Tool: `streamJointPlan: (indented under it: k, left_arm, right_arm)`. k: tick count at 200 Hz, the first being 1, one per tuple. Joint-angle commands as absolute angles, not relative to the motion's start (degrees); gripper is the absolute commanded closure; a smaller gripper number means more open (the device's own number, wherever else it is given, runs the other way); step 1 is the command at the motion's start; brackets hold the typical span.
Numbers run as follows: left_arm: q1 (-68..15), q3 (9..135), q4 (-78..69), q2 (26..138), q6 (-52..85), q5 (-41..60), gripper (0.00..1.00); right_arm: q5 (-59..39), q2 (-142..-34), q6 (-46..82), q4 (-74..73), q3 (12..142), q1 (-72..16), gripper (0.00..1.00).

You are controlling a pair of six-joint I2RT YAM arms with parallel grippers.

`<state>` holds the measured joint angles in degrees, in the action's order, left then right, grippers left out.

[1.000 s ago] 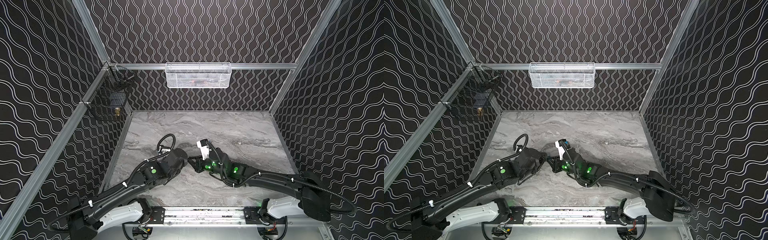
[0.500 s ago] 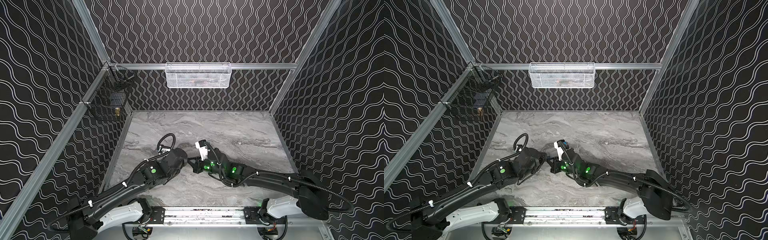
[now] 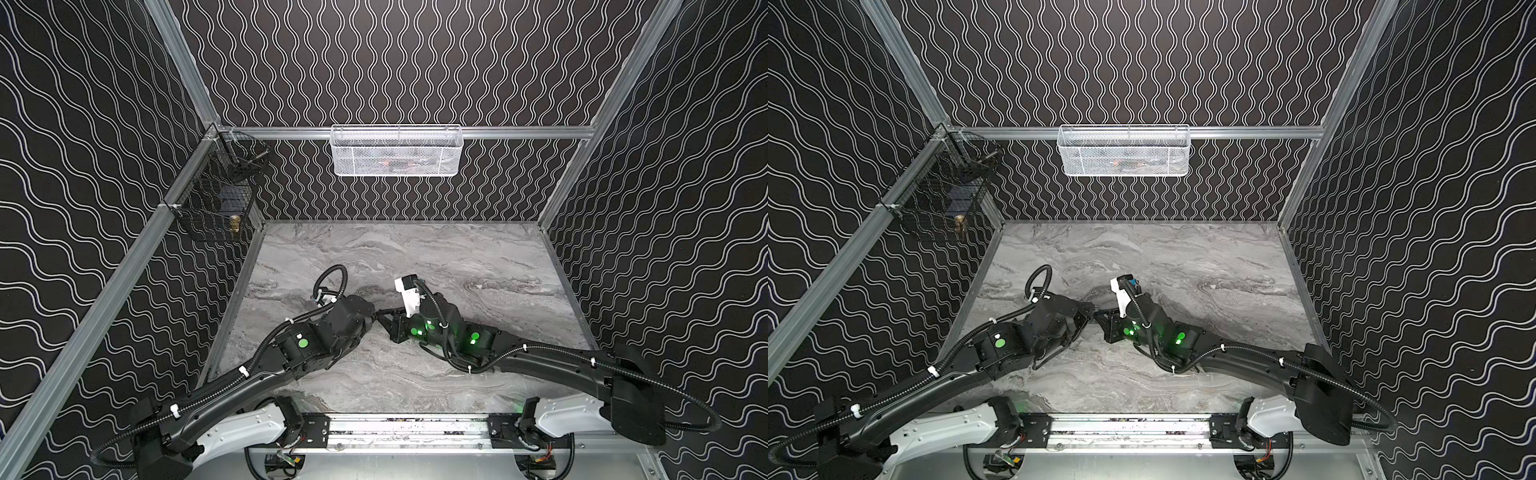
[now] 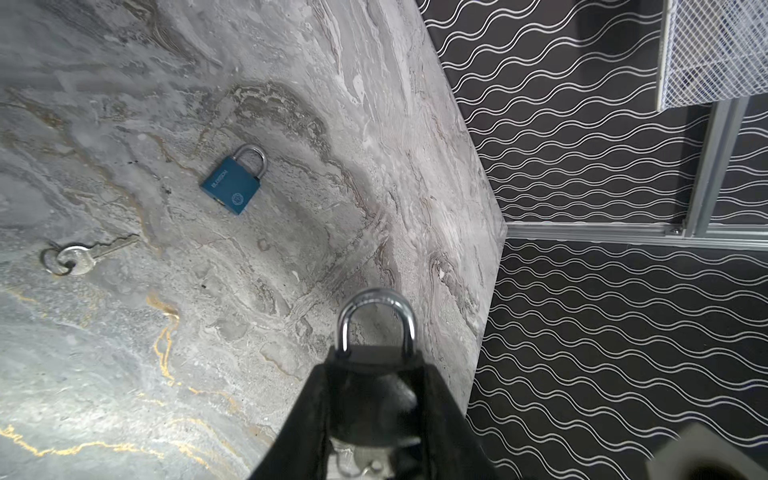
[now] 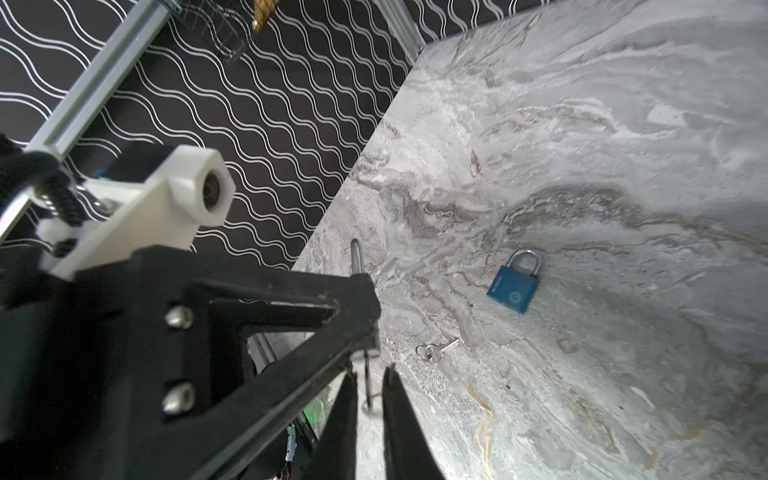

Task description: Unlock with the key

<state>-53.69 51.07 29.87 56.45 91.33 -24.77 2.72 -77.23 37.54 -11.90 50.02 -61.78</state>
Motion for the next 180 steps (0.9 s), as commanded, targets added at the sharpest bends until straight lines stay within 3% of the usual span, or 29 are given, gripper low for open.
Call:
streamJointPlan:
  k: [1, 107, 180]
  left_arm:
    - [-53.7, 51.68, 29.16, 56.25, 90.75, -26.82, 1.0]
    - [-53.7, 51.48, 28.43, 55.68, 90.66, -26.36, 1.0]
    - [-53.7, 51.52, 26.75, 54.69, 90.12, -25.94, 1.0]
  right_arm:
    - [4.17, -76.85, 38.67, -11.43, 50.07, -61.88, 0.81]
    - [4.41, -80.87, 39.61, -12.83, 52.54, -61.88, 0.81]
    - [3.76, -81.56, 43.03, -12.6, 51.3, -61.88, 0.99]
